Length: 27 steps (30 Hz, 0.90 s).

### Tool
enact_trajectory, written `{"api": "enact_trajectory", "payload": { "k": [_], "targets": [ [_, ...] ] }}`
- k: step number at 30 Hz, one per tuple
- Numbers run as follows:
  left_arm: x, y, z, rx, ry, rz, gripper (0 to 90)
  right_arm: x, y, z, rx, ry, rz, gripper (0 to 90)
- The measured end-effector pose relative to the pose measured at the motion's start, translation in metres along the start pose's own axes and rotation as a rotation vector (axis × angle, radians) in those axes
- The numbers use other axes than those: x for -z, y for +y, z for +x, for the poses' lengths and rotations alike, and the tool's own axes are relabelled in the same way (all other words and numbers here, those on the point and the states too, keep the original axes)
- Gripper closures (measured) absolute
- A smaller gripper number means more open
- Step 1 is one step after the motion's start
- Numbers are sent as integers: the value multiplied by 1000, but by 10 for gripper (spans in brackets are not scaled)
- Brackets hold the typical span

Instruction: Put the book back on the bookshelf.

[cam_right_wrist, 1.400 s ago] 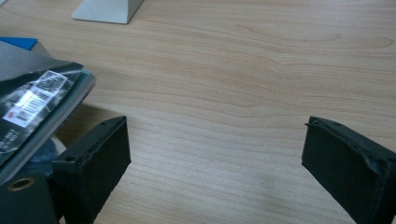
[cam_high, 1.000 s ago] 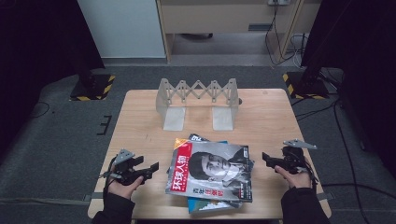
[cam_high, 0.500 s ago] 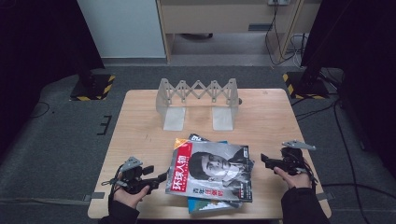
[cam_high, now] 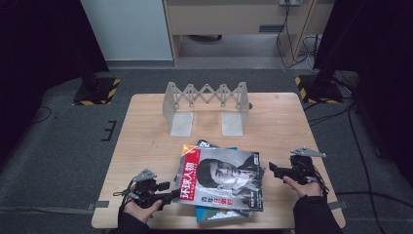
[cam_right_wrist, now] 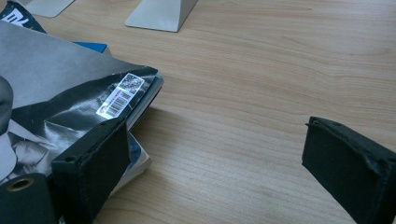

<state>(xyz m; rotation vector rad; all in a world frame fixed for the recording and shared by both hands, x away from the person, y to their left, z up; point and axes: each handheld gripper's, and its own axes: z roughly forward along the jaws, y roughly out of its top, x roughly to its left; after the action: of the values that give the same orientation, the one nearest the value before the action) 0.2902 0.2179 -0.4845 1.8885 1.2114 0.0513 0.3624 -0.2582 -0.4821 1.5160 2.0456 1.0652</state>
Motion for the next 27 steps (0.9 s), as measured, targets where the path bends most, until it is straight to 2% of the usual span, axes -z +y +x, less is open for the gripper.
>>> {"api": "enact_trajectory", "payload": {
  "k": [3,12,18,21,27],
  "targets": [
    [-5,0,-2,8,-20,24,389,0,0,1,4,4,1,78],
    [-15,2,-5,25,-67,46,411,-1,0,13,23,39,-1,68],
    [-18,3,-4,39,-82,52,403,-2,-1,25,32,79,5,65],
    [-20,4,-3,38,-87,56,401,-5,-2,35,53,101,12,63],
    [-21,4,-4,46,-84,64,401,-8,-4,45,62,118,33,62]
  ]
}}
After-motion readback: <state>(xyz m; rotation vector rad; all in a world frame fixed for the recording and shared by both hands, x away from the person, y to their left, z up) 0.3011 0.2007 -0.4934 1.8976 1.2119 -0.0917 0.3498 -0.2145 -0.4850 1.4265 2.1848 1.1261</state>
